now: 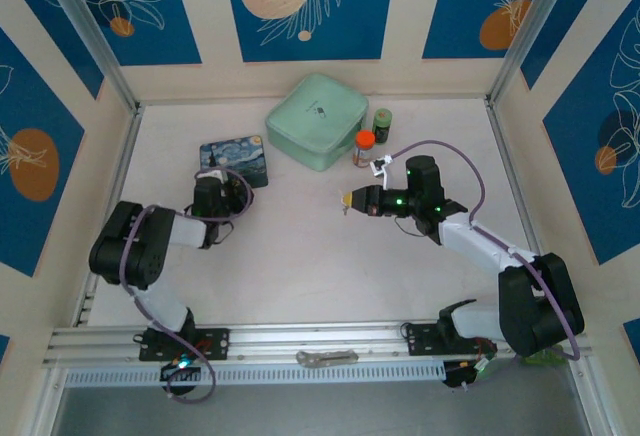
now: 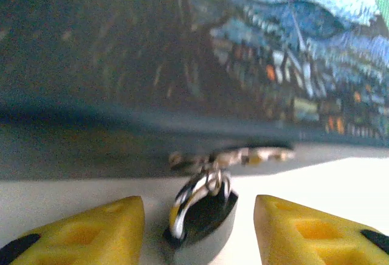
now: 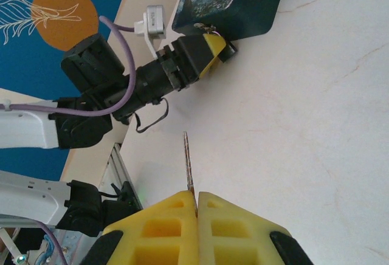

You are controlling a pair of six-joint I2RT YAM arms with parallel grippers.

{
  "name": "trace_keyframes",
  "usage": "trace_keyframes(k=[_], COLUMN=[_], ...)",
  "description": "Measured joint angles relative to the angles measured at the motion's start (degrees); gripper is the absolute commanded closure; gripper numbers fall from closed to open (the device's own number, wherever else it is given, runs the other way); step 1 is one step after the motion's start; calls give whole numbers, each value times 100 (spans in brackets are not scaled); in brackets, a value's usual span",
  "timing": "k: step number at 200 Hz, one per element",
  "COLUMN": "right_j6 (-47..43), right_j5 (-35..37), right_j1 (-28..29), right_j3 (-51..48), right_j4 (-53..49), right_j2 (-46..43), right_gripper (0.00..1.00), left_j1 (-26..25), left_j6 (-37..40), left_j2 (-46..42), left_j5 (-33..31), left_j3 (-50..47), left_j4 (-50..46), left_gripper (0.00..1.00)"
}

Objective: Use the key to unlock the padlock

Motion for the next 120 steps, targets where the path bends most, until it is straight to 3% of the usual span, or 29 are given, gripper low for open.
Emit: trace_keyframes(k=[18,50,85,120], right_j6=[0,0,2,2], right_j5=[2,22,20,-2], right_j1=[24,26,26,44], right_j3=[0,0,4,103], right_j4=[-13,-37,-31,-11], right_j2=[0,0,35,286], right_gripper=[100,100,100,100], left_j1=[0,26,20,15], left_j6=[-85,-284,-546,-1217], left_j2=[299,520,581,575], left_j5=[103,234,446,973], left_j3=[94,122,81,57], left_j4=[387,763,977,1036], left_gripper=[68,73,100,100])
